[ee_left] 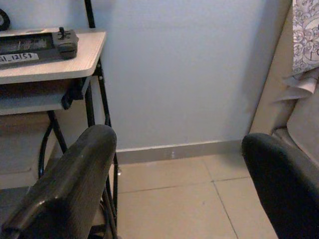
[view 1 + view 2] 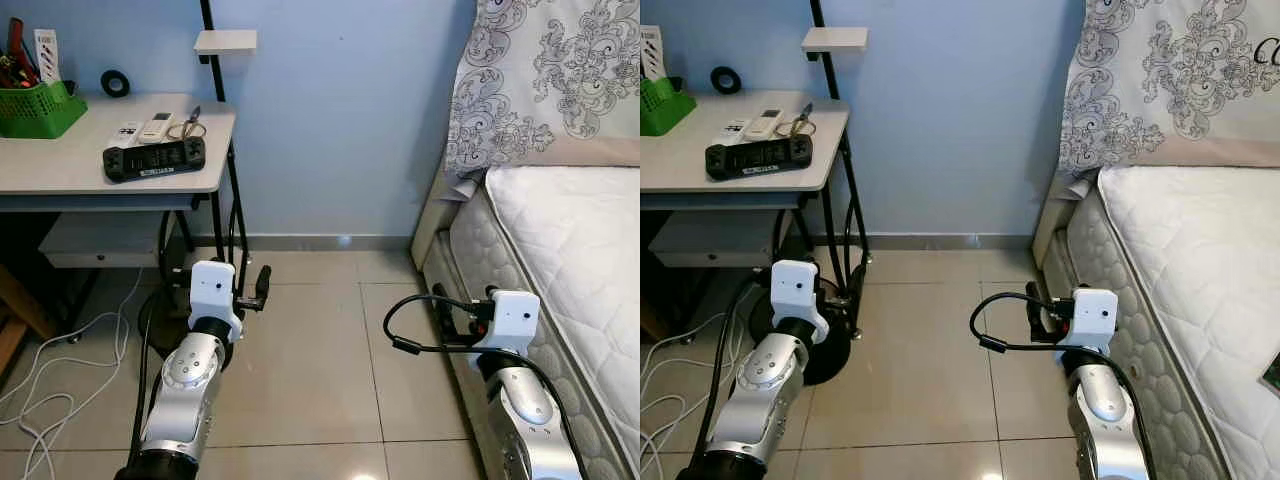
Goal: Clean up the room
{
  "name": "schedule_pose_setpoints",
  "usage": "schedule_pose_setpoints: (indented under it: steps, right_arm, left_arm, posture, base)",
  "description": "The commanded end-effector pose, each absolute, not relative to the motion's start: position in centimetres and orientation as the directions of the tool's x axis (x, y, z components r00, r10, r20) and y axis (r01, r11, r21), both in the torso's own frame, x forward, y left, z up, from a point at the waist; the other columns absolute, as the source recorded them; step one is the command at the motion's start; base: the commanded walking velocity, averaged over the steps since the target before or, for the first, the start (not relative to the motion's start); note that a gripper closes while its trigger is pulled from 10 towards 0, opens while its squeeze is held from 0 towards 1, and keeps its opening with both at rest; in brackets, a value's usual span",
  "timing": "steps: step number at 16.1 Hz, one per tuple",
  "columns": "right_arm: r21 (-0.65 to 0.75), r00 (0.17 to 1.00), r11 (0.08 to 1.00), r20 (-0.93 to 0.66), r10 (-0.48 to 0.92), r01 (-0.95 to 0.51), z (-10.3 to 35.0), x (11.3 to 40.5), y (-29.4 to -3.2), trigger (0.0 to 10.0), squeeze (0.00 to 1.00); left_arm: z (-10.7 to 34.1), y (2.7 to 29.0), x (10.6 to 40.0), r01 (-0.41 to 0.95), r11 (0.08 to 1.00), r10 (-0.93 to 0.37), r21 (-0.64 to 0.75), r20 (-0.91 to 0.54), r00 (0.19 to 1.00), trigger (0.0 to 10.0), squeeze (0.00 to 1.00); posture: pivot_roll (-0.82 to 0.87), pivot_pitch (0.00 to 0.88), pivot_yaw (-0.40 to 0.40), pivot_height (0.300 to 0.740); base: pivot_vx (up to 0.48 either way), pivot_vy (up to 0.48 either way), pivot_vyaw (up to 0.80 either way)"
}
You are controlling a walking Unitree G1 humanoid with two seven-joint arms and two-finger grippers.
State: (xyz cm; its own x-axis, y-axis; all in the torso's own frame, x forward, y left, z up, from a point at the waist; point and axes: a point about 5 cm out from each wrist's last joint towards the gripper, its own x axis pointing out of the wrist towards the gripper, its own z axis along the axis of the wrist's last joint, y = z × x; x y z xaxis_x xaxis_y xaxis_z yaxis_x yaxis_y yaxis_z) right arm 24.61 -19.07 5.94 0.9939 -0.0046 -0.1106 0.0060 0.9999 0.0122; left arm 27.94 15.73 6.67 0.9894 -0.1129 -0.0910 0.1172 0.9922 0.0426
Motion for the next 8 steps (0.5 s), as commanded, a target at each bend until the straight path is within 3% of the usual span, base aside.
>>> schedule_pose_setpoints:
  steps: [1,3,8]
  right_arm:
    - [0.005,0.996,1.0,-0.081,-0.029,0.03,6.8,25.4,-18.9,10.0,0.0]
    - [0.018,0.997,0.999,-0.057,-0.046,0.047,7.4,26.3,-17.9,10.0,0.0]
    - [0.007,0.997,0.999,-0.053,-0.05,0.05,7.4,26.5,-17.9,10.0,0.0]
  left_arm:
    - [7.3,14.5,28.9,0.184,0.98,-0.178,0.073,-0.082,0.981,10.0,0.0]
    - [8.0,12.8,30.1,0.28,0.956,-0.275,0.089,-0.065,0.959,10.0,0.0]
    - [7.9,12.6,30.3,0.289,0.955,-0.285,0.073,-0.064,0.956,10.0,0.0]
  posture:
    - [-0.05,0.0,0.038,0.74]
    - [-0.05,0.0,0.04,0.74]
    - [-0.04,0.0,0.036,0.74]
  base:
    - [0.0,0.0,0.0]
    - [0.0,0.0,0.0]
    - [0.0,0.0,0.0]
